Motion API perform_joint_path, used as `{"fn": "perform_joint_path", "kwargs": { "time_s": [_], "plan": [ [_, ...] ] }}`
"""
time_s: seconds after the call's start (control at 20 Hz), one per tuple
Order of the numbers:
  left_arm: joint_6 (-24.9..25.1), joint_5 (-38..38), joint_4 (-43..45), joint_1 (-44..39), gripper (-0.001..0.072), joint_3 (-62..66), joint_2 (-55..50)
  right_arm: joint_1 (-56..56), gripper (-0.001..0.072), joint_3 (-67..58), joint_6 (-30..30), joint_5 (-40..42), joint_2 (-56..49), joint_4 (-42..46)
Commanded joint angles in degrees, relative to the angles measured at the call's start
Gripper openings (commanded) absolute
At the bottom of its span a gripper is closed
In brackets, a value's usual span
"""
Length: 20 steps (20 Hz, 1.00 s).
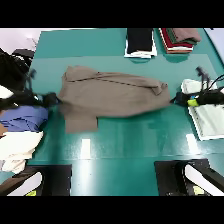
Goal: Fold the shirts.
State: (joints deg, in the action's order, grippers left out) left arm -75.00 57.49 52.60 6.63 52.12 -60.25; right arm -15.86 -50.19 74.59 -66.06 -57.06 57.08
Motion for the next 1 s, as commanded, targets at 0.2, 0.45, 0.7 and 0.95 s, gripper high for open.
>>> {"fn": "perform_joint_path", "kwargs": {
  "time_s": [0.2, 0.45, 0.7, 0.95],
  "plan": [
    [-1.95, 0.44, 6.4, 0.02, 0.0025, 37.94, 18.18, -0.52, 0.0013, -31.47, 0.66, -3.5, 11.85, 0.09],
    [-6.16, 0.44, 7.04, 0.02, 0.0025, 58.49, 20.5, -8.76, 0.0012, -50.6, 1.9, -9.2, 15.39, 0.04],
    [-7.76, 1.62, 6.78, 0.02, 0.0024, 61.51, 19.8, -16.59, 0.0012, -61.07, 3.61, -16.11, 12.68, -0.33],
    [-8.39, 9.09, 3.76, 0.0, 0.0025, 52.17, 11.8, -10.49, 0.0012, -60.63, 4.74, -22.36, 3.54, -0.09]
  ]
}}
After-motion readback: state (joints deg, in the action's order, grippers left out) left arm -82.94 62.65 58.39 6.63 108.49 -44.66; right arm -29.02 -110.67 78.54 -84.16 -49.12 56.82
